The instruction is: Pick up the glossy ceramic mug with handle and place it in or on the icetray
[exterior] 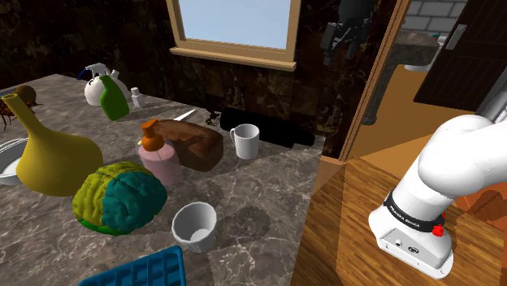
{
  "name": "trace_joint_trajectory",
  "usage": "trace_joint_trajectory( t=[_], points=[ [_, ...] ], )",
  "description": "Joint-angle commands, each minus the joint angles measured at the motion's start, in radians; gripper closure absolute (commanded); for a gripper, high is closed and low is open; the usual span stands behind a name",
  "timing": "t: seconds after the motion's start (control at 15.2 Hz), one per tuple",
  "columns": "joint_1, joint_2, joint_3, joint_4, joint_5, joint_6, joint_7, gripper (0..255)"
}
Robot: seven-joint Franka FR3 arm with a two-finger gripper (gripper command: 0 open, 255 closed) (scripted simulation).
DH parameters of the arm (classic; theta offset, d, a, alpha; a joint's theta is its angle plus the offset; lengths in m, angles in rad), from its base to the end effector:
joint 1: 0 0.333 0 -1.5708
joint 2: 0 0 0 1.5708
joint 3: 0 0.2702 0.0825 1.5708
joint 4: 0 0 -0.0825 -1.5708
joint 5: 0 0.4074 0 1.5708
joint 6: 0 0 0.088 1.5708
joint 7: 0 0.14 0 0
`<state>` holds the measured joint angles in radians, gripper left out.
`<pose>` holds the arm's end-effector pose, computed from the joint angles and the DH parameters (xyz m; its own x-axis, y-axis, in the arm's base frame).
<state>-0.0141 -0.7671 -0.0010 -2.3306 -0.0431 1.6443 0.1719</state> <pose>0.3775 -0.0115 0.5379 0.9794 -0.1824 0.0867 -0.1854 -0.9823 0.0280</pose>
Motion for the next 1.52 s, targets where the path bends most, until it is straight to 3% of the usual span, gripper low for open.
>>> trace_joint_trajectory(
  t=[0.0,0.73,1.45],
  points=[
    [0.000,0.000,0.000,0.000,0.000,0.000,0.000,0],
    [0.012,0.232,0.150,-0.083,0.123,0.269,0.293,0],
    [0.018,0.605,0.274,0.005,0.167,0.529,0.573,0]
  ],
)
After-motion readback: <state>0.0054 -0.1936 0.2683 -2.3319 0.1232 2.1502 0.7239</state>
